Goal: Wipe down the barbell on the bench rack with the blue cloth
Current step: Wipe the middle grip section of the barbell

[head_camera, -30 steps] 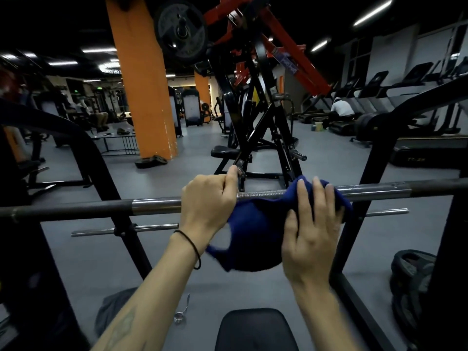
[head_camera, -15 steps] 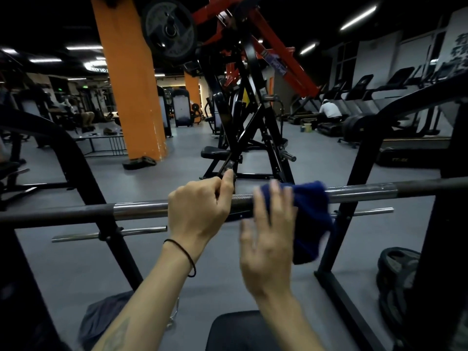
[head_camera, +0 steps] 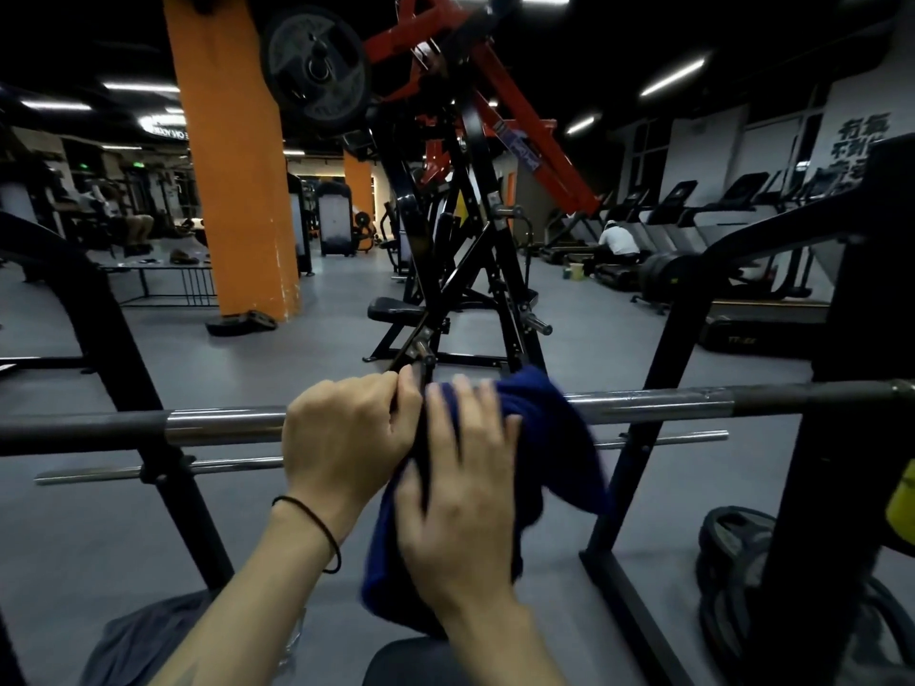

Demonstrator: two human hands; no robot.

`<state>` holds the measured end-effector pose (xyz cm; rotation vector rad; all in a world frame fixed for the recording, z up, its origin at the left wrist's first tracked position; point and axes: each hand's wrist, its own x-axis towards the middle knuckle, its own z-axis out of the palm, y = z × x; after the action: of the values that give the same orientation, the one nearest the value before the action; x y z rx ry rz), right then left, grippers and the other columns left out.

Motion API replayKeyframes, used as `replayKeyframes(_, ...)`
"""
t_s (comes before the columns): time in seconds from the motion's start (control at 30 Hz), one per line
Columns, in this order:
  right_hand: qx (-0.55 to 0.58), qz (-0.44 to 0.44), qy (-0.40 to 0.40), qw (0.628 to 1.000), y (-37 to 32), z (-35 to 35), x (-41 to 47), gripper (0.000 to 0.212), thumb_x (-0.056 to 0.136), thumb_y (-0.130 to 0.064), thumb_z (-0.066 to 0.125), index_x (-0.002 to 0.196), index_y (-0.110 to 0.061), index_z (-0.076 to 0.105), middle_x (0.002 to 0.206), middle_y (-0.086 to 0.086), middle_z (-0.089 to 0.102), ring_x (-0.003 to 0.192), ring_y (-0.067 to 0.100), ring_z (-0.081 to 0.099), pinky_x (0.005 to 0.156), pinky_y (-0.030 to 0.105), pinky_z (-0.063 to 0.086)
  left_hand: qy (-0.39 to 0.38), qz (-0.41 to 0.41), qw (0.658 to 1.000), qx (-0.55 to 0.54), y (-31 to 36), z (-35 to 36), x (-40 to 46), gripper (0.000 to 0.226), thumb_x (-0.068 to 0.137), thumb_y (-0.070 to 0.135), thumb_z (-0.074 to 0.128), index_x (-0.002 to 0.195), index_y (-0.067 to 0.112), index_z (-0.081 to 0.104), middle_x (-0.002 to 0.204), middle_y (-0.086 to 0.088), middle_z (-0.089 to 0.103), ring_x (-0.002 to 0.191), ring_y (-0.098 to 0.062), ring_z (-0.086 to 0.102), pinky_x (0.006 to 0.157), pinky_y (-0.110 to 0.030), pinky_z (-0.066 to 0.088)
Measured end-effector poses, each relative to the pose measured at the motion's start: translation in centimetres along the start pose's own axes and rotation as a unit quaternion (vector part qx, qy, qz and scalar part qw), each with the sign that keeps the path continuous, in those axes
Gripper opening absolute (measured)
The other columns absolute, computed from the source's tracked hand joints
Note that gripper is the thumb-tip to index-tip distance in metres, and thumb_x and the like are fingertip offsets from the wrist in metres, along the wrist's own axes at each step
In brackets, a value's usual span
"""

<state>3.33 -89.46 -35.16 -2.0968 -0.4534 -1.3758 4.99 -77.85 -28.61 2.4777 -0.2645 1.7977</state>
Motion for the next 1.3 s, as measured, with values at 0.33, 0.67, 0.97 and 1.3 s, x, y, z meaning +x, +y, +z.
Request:
replayKeyframes(0.33,-0.089,-0.056,0.031,0.994,9.0,-3.8,1.3,0.058,0.093,-0.018,0.051,0.150,-0.017,0.050,0.153,0.012,0.049,0.149,0.034,0.038,0.127,0.054,0.018,0.044,0.003,0.999,0.007,-0.1,0.6,-0.1,0.049,0.100,0.026,0.049,0.051,0.016,0.049,0.045,-0.002,0.049,0.038,-0.029,0.043,0.043,-0.031,0.034)
replayKeyframes(0.67,-0.061,-0.085,0.045,0.994,2.9,0.5,1.2,0.052,0.099,-0.031,0.050,0.148,-0.017,0.053,0.145,0.009,0.051,0.143,0.031,0.042,0.127,0.048,0.015,0.067,0.020,0.997,0.019,0.0,0.7,0.0,0.047,0.099,0.024,0.051,0.053,0.016,0.051,0.047,-0.004,0.053,0.039,-0.030,0.046,0.044,-0.032,0.035)
replayKeyframes(0.97,-0.145,-0.178,0.058,0.971,10.6,-2.8,3.1,0.042,0.112,-0.041,0.038,0.146,-0.021,0.052,0.127,0.013,0.064,0.121,0.033,0.056,0.117,0.050,0.034,0.053,-0.003,0.999,0.011,0.2,0.6,0.0,0.048,0.097,0.024,0.054,0.049,0.017,0.046,0.043,-0.001,0.046,0.038,-0.026,0.039,0.048,-0.027,0.022)
replayKeyframes(1.3,-0.118,-0.194,0.024,0.974,4.8,-0.3,3.5,0.041,0.111,-0.034,0.043,0.144,-0.017,0.061,0.116,0.006,0.066,0.109,0.029,0.060,0.106,0.045,0.040,0.064,0.016,0.998,0.021,0.0,0.7,-0.1,0.047,0.100,0.023,0.052,0.053,0.017,0.052,0.048,-0.005,0.056,0.040,-0.030,0.046,0.046,-0.032,0.032)
